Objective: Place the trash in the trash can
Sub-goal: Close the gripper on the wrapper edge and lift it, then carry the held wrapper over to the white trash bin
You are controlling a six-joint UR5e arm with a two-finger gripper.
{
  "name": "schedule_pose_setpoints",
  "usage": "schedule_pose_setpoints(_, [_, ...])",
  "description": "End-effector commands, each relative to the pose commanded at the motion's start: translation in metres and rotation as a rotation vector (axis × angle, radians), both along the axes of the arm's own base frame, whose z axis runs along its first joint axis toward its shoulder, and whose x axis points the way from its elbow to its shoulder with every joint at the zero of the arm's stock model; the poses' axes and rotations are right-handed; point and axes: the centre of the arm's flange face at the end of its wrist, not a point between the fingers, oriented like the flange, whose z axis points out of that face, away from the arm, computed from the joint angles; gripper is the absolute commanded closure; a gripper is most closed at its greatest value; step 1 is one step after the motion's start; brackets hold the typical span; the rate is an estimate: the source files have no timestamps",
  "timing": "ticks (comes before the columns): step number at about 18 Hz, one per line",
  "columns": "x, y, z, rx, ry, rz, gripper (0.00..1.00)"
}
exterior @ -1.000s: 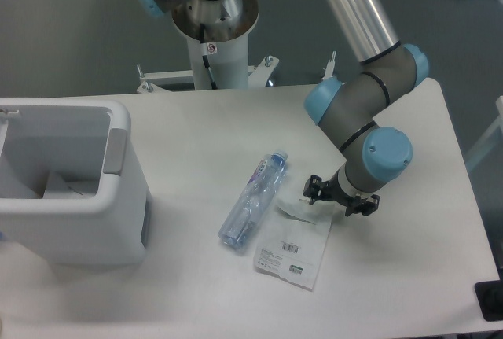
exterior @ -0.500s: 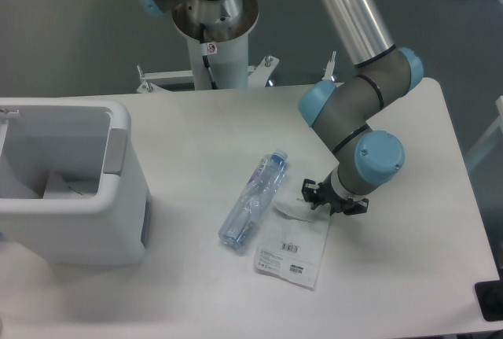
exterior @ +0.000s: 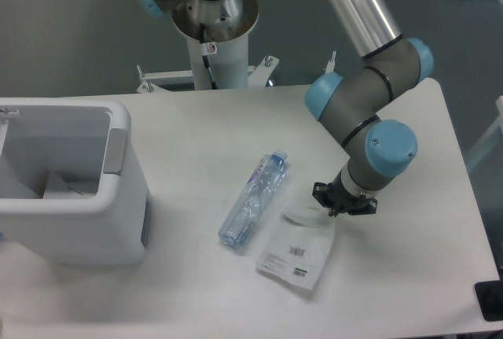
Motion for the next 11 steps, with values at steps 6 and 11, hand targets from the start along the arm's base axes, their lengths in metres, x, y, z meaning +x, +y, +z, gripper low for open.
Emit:
schedule_pose_setpoints(6, [-0.031,-0.050,0.071,0.037,0.077,0.093,1.00])
schedule_pose_setpoints(11, [-0.051,-0.059,0.111,0.048,0.112,0.106,1.00])
